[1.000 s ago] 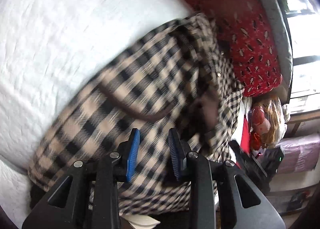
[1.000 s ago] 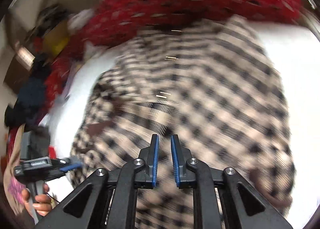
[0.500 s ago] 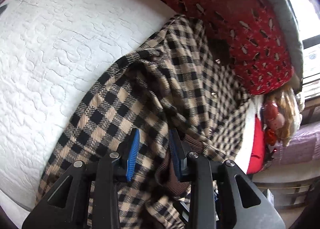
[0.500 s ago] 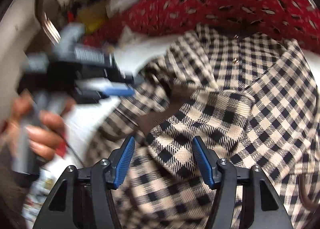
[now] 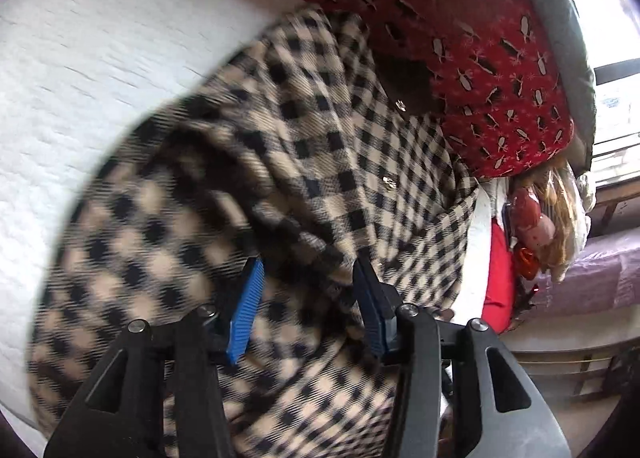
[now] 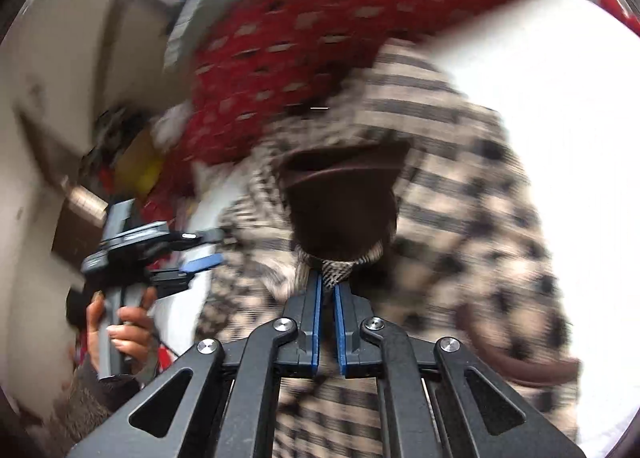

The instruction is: Fold large clothes

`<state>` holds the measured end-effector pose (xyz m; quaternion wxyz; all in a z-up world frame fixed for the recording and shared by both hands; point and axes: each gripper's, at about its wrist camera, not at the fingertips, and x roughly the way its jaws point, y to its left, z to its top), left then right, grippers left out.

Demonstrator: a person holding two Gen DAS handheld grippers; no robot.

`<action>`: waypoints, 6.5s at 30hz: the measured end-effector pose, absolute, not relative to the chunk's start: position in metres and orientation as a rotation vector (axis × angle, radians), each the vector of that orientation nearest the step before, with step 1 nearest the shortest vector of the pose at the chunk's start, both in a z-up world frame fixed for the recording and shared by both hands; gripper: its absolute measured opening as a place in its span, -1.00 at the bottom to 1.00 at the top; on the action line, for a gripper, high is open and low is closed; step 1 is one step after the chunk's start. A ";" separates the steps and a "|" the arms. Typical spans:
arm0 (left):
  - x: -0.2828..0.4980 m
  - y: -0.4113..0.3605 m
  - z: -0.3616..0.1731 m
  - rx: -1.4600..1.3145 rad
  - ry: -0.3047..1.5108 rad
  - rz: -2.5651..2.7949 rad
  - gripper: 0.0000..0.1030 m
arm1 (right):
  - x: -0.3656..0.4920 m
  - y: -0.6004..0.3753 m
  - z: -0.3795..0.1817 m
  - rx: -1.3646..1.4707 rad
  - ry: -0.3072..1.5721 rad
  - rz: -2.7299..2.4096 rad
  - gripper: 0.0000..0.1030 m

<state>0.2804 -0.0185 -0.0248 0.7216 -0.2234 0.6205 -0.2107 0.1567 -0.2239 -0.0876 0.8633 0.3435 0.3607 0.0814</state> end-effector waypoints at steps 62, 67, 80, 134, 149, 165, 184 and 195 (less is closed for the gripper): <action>0.256 -0.001 -0.036 -0.525 1.432 -0.479 -0.03 | 0.130 -0.167 -0.151 1.031 1.102 0.465 -0.09; 0.259 -0.009 -0.037 -0.532 1.419 -0.495 -0.84 | 0.136 -0.134 -0.151 1.042 1.124 0.575 -0.76; 0.226 0.036 -0.060 -0.543 1.428 -0.422 -0.85 | 0.099 -0.177 -0.037 0.114 0.840 0.196 -0.82; 0.140 -0.053 -0.007 -0.193 1.288 -0.503 -0.25 | 0.109 -0.179 -0.063 0.293 0.922 0.210 -0.27; 0.167 -0.091 -0.031 -0.092 1.426 -0.493 -0.19 | 0.126 -0.197 -0.067 0.339 0.973 0.188 -0.17; 0.381 -0.004 0.038 -0.476 1.376 -0.348 0.01 | 0.279 -0.306 0.039 0.629 0.831 0.121 0.21; 0.469 -0.067 -0.049 -0.479 1.436 -0.498 0.18 | 0.472 -0.334 -0.055 0.678 1.010 0.104 -0.09; 0.408 -0.045 0.023 -0.371 1.264 -0.469 -0.88 | 0.407 -0.297 0.021 0.427 0.894 0.128 -0.91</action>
